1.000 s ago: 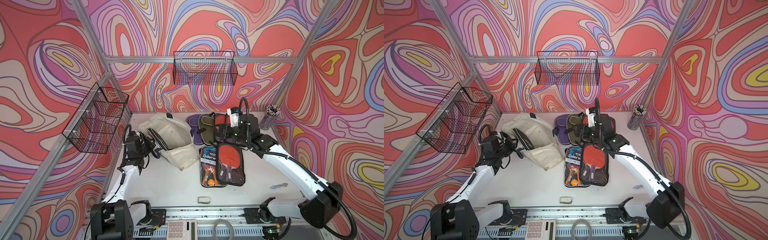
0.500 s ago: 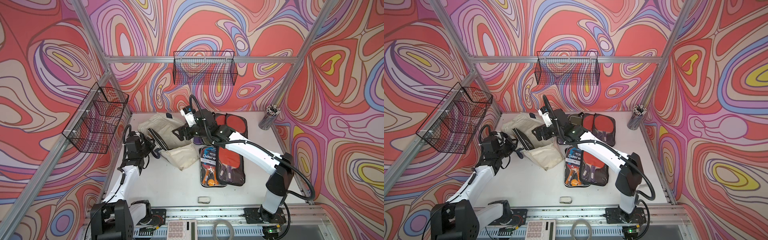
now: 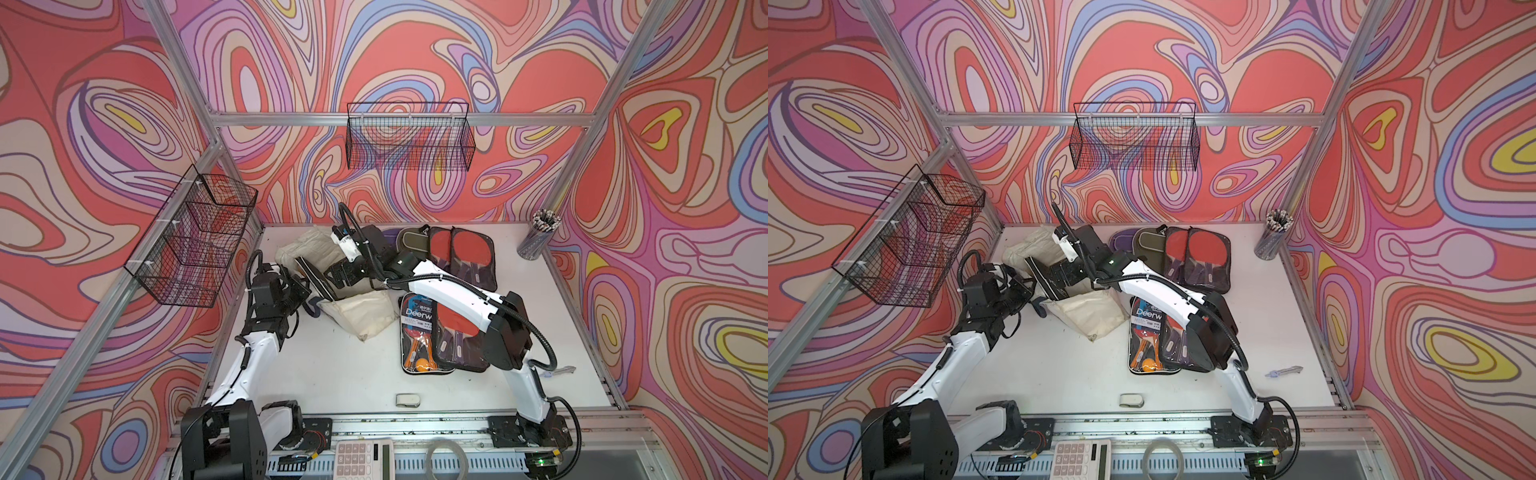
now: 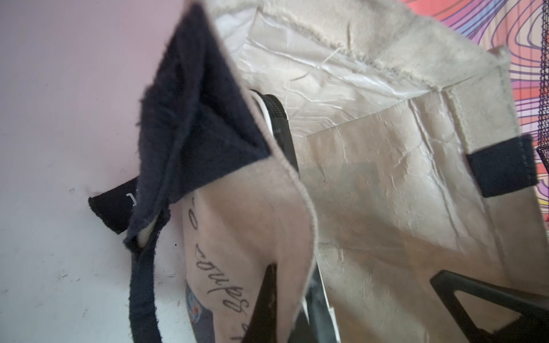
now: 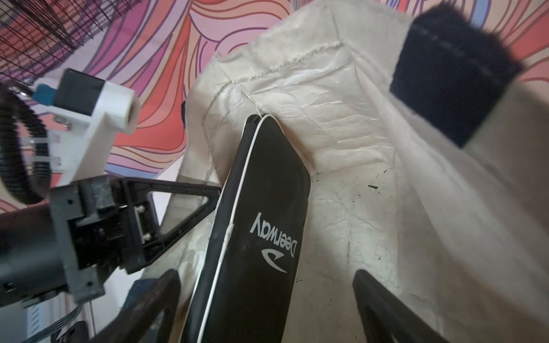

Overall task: Remove the ping pong set from the canvas bag
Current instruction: Pick up the ping pong set from the canvas bag.

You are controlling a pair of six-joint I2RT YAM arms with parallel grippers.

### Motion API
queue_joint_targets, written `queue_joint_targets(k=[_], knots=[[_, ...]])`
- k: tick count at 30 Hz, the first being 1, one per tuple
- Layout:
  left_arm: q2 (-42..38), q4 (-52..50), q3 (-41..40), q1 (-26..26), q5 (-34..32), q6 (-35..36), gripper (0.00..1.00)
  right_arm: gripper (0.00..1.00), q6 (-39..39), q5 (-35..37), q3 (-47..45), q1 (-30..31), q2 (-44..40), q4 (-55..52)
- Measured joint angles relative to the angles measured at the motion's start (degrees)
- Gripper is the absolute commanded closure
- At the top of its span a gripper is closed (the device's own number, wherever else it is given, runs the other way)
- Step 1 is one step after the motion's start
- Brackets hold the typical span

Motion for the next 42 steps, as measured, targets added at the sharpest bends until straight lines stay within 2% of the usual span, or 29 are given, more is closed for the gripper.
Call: queue_joint_targets(k=[7,19,26,32,40,42], knots=[[-0.02,0.02,0.02,0.0,0.0,0.0,1.0,0.05,-1.66,0.37,3.26,0.83,5.01,-1.73],[0.0,0.17,0.0,0.0,0.0,-0.37,1.0,0.06,-4.81,0.48,7.04,3.48,6.23,-5.22],[0.0,-0.07,-0.09,0.0,0.0,-0.37,1.0,0.11,-5.75,1.79,7.45,4.52,8.09,-6.25],[-0.02,-0.24,-0.24,0.0,0.0,-0.37,1.0,0.18,-6.21,5.7,7.61,4.52,8.48,-6.67],[-0.37,0.0,-0.24,0.0,0.0,-0.39,1.0,0.2,-6.88,11.67,9.92,4.74,10.51,-8.24],[-0.37,0.0,-0.24,0.0,-0.02,-0.37,1.0,0.25,-6.97,12.46,10.84,4.74,11.37,-8.79]])
